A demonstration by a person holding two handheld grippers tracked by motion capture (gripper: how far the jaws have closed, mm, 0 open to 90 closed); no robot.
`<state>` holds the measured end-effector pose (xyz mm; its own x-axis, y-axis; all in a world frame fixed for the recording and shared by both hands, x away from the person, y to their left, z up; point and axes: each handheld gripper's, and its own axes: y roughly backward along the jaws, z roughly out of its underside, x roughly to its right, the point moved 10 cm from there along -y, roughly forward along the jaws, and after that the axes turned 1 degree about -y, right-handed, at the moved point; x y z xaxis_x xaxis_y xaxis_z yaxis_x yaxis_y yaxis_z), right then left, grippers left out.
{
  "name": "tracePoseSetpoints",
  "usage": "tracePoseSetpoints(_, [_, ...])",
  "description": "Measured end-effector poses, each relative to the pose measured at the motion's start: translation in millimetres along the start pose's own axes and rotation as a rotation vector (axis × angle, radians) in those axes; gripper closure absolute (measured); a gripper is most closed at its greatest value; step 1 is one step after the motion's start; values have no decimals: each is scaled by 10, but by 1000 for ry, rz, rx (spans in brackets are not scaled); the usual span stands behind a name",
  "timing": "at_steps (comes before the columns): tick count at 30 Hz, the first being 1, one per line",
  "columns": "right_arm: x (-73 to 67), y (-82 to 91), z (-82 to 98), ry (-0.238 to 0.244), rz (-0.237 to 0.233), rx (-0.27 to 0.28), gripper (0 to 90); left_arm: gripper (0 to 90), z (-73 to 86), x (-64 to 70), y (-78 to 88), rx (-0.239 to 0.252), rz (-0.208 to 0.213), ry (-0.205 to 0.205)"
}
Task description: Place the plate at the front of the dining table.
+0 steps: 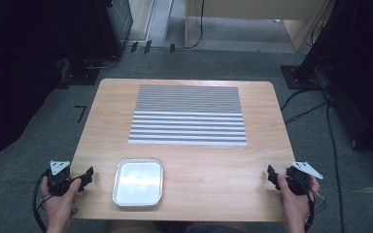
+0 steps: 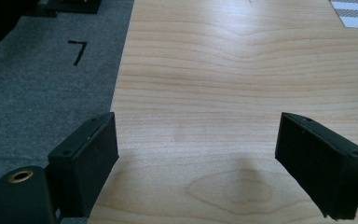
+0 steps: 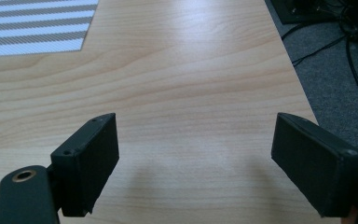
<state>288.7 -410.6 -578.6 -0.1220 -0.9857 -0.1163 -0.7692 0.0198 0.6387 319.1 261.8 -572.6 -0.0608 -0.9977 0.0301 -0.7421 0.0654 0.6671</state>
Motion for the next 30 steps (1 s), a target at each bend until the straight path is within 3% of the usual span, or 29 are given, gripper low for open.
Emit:
tracePoseSetpoints(5, [-107, 34, -56, 16, -1, 20, 152, 132, -42, 78, 66, 17, 23, 9])
tracePoseSetpoints(8, [-169, 66, -92, 39, 22, 28, 152, 132, -62, 123, 111, 25, 42, 18])
tracePoseSetpoints(20, [-329, 101, -149, 11, -12, 46, 157, 133, -102, 230, 209, 45, 71, 23])
tracePoseSetpoints(30, [-537, 169, -215, 43, -32, 83, 161, 133, -140, 324, 267, 55, 108, 37])
